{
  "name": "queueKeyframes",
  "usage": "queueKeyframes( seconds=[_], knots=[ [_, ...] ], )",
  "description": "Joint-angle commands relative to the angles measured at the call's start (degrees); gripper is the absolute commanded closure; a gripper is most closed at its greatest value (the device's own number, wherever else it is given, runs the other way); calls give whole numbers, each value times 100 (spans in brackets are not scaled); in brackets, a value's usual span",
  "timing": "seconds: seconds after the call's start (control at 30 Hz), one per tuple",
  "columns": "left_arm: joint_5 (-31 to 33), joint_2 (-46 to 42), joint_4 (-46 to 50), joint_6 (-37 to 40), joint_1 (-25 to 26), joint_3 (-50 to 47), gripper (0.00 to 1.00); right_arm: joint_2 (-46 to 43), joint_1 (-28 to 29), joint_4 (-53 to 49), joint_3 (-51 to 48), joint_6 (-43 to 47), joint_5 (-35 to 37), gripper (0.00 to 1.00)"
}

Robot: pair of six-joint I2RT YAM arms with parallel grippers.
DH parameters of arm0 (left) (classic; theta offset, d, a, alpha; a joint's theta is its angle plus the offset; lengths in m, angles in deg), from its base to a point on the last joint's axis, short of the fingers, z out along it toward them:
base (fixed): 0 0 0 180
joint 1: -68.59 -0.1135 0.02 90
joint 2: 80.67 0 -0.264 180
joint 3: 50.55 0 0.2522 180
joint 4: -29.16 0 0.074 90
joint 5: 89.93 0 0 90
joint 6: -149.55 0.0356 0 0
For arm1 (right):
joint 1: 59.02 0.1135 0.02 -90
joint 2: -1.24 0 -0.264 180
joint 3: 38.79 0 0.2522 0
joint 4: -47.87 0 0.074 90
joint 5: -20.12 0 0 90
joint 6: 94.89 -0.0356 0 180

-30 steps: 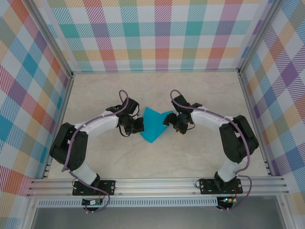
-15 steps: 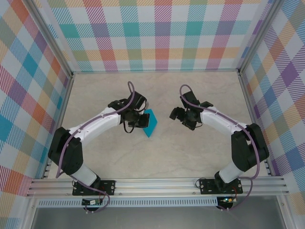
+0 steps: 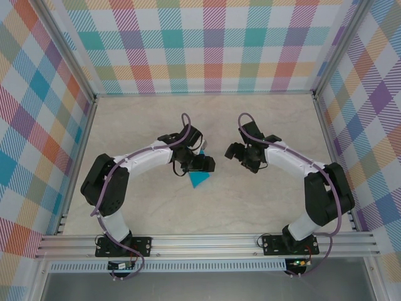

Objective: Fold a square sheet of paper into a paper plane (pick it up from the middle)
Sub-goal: Fold the square sheet of paper at the center of the table, then third fold the triangle at the center of the table.

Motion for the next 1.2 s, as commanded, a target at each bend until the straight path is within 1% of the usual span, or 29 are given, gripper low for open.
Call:
queueKeyframes(
  seconds=[0.0, 0.1, 0.17, 0.2, 0.27, 0.37, 0.43, 0.53, 0.63, 0.83, 1.03, 1.07, 1.17],
  knots=[
    [-350, -100, -520, -189, -133, -7, 19, -205, -50, 33, -61, 152, -135, 12],
    [-505, -459, -928, -486, -365, -290, 11, -246, -53, 336, -95, 342, -456, 12],
    [-623, -739, -1278, -666, -575, -564, 9, -268, -52, 745, -176, 514, -901, 12],
    [-638, -849, -1332, -735, -664, -680, 9, -271, -54, 1002, -237, 594, -1170, 12],
    [-637, -1046, -1790, -878, -857, -967, 9, -274, -48, 1651, -385, 736, -1926, 12],
    [-689, -1091, -2065, -1028, -1051, -1275, 10, -167, -25, 2400, -526, 781, -2971, 12],
    [-787, -983, -2361, -1156, -1101, -1458, 12, -57, 57, 2628, -529, 813, -3384, 13],
    [-1076, -689, -2799, -1368, -1118, -1591, 18, 40, 244, 2634, -493, 894, -3489, 13],
    [-1210, -545, -3105, -1527, -1123, -1641, 19, 79, 364, 2575, -509, 996, -3502, 15],
    [-1164, -357, -3094, -1557, -1124, -1535, 19, 275, 607, 2285, -575, 1312, -3352, 21],
    [-1143, -321, -3100, -1569, -1128, -1570, 20, 519, 751, 2657, -799, 1136, -3375, 27],
    [-1130, -321, -3091, -1567, -1119, -1578, 20, 563, 778, 2669, -791, 1126, -3362, 28],
    [-1104, -326, -3072, -1559, -1124, -1570, 22, 648, 840, 2719, -791, 1083, -3358, 36]
  ],
)
